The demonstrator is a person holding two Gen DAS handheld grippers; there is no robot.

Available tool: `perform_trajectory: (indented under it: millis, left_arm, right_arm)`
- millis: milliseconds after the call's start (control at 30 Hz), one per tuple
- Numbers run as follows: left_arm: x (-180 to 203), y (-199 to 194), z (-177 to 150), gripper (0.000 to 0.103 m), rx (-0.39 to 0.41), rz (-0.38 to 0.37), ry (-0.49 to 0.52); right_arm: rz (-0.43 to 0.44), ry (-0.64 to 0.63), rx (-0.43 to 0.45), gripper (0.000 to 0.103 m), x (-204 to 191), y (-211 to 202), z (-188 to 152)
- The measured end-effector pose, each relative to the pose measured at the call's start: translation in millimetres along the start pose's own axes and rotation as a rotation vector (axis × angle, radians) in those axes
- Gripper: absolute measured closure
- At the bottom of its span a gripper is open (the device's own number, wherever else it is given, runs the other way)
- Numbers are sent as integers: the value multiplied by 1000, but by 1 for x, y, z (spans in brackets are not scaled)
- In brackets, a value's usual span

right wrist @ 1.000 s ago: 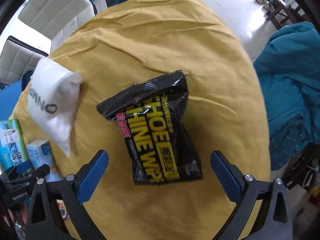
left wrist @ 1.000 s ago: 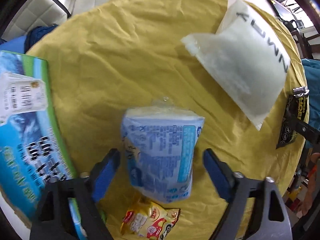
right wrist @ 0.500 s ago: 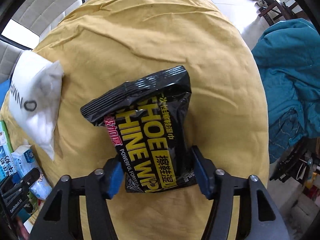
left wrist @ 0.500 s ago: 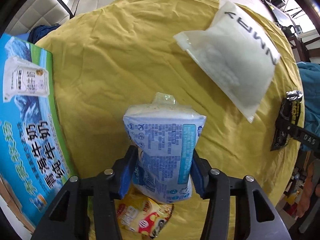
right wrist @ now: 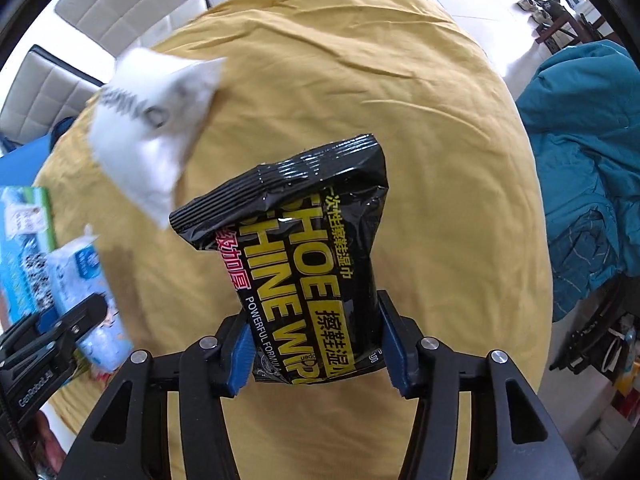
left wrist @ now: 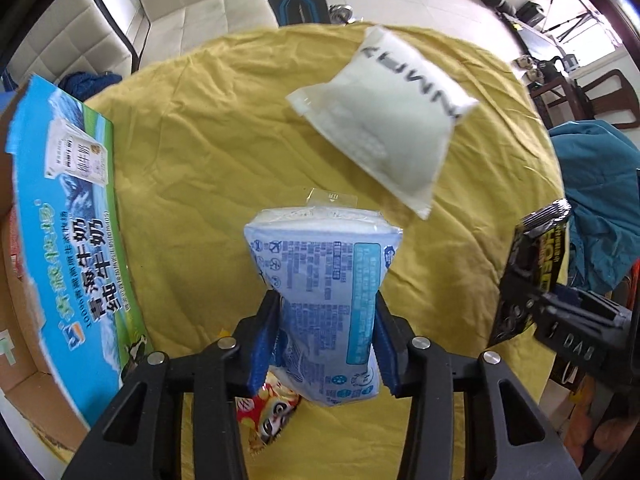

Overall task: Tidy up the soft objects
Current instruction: 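Carry milk pack with left tool while right tool carries black wipe pack into box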

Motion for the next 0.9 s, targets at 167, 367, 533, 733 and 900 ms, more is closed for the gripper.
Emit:
perform_trajectory:
  millis: [167, 367, 533, 733, 900]
  left_arm:
    - [1, -25, -15, 64, 37, -36, 4]
    - [-8, -53, -19, 65, 83, -95, -8]
    - [-9, -81, -11, 65, 127, -140, -20]
    - [-43, -125, -11, 65, 192, -183, -58]
    - [-89, -160, -13, 65, 245, -188, -111]
  right_arm:
    - [32, -29, 34, 47, -25, -22, -16]
    - [55, -46, 76, 48, -45, -49, -31]
    - [77, -58, 104, 48, -47, -66, -38]
    - [106, -109, 143, 48, -73, -101, -48]
    - [144, -166, 181, 48, -121, -128, -55]
Point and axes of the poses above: each gripper's, at about its wrist camera, not at the fingertips, and y roughly the way its jaws point, x to its right, z to its top, the point moved 8 cm from there along y, roughly the way its jaws point, and after that the axes turned 8 degrees about -y, right-handed, at the moved point
